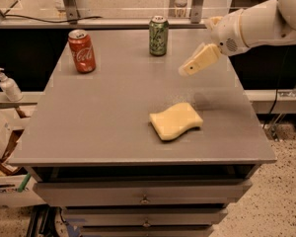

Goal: Pick green can

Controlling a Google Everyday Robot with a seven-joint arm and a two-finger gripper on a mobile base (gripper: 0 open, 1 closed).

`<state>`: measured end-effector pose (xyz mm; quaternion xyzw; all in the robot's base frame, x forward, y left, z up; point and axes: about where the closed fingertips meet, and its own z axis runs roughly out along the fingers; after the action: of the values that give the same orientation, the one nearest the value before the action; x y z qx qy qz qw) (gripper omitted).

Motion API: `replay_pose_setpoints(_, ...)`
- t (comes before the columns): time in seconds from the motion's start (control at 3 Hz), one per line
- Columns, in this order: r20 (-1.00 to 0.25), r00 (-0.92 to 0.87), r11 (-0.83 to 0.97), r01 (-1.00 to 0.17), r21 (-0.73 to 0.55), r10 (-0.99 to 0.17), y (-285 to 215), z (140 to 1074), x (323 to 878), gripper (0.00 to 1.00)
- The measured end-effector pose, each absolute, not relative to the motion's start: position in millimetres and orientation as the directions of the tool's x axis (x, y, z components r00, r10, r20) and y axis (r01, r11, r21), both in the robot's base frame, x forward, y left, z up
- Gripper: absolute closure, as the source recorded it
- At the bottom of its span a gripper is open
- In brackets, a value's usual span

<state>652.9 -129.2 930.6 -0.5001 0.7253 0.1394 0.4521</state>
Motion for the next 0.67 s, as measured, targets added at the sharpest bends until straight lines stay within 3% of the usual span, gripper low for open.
replay_pose_setpoints(0.67,-0.829,-0.083,0.484,-0.842,-0.239,-0.554,-118,927,667,0.0)
